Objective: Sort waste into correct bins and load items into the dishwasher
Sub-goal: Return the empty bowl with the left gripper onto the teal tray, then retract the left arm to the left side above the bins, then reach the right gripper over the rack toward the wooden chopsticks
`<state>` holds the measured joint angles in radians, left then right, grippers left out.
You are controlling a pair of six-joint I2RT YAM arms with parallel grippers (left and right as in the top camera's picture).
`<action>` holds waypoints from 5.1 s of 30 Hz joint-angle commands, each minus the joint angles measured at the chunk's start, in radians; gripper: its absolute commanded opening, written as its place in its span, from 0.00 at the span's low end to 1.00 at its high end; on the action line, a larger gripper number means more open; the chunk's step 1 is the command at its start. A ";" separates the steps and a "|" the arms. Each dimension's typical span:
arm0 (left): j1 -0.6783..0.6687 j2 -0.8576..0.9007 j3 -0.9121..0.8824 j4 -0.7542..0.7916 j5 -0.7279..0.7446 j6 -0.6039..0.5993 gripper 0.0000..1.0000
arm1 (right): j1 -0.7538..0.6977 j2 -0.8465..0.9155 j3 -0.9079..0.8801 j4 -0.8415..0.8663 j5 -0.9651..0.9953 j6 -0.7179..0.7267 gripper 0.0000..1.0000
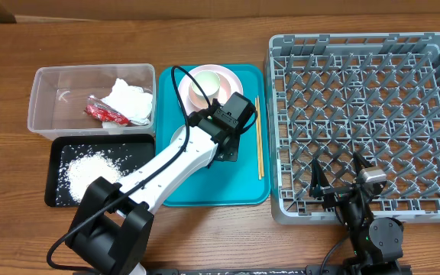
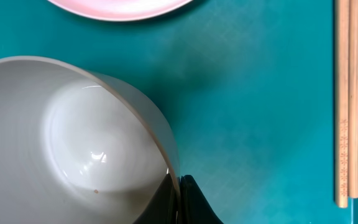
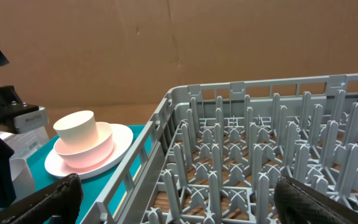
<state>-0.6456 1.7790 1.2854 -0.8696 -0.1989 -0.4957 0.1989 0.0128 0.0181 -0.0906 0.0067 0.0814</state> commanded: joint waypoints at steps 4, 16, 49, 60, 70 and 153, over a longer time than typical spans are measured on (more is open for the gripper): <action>0.006 0.014 -0.007 -0.009 -0.021 -0.010 0.09 | 0.003 -0.009 -0.010 0.007 0.002 -0.004 1.00; 0.068 -0.061 0.166 -0.171 -0.093 -0.006 0.35 | 0.003 -0.009 -0.010 0.007 0.002 -0.004 1.00; 0.702 -0.268 0.425 -0.406 0.013 -0.010 1.00 | 0.003 -0.009 -0.010 0.013 -0.060 0.046 1.00; 0.702 -0.268 0.425 -0.406 0.013 -0.010 1.00 | 0.003 -0.009 0.021 -0.021 -0.378 0.373 1.00; 0.702 -0.268 0.425 -0.406 0.013 -0.010 1.00 | 0.003 0.163 0.565 -0.504 -0.172 0.376 1.00; 0.702 -0.268 0.425 -0.406 0.013 -0.010 1.00 | 0.595 1.851 1.290 -0.784 0.383 0.603 0.50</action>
<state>0.0532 1.5078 1.7061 -1.2758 -0.1871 -0.5026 0.7982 1.8614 1.3216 -0.8948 0.3653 0.6773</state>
